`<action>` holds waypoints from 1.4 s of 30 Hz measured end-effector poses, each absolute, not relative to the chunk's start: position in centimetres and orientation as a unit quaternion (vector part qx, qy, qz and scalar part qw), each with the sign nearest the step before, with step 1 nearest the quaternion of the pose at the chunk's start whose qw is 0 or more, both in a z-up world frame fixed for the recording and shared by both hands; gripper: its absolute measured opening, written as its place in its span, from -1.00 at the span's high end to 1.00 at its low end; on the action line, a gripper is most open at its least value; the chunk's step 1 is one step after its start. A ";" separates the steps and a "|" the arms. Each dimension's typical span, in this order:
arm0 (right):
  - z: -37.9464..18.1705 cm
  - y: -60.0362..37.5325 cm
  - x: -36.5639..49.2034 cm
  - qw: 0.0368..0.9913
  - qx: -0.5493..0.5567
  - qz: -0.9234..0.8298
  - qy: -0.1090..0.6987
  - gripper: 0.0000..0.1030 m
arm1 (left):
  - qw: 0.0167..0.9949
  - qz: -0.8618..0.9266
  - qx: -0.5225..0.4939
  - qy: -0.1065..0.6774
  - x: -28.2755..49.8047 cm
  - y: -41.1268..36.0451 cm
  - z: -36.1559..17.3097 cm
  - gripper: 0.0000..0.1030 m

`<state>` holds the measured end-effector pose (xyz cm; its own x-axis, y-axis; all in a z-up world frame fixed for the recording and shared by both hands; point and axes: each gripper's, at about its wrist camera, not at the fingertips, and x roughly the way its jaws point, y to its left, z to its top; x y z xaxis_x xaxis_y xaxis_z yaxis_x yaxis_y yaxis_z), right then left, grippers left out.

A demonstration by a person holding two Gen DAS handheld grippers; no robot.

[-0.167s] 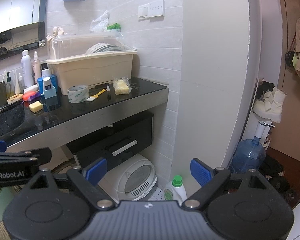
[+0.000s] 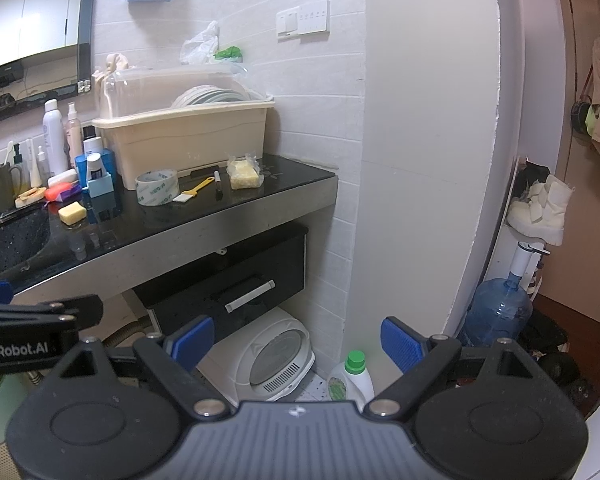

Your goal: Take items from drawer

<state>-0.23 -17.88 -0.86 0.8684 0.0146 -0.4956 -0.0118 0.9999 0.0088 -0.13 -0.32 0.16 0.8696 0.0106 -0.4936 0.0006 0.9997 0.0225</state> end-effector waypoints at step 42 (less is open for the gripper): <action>-0.5 -17.9 1.1 0.966 -0.006 0.024 0.259 -0.76 | 0.967 -0.006 -0.006 0.256 0.4 1.2 -0.6 -0.96</action>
<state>1.07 -17.93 -0.48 0.8645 0.0434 -0.5008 -0.0499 0.9988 0.0006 0.36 1.19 -0.63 0.8693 -0.0147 -0.4940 0.0080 0.9998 -0.0155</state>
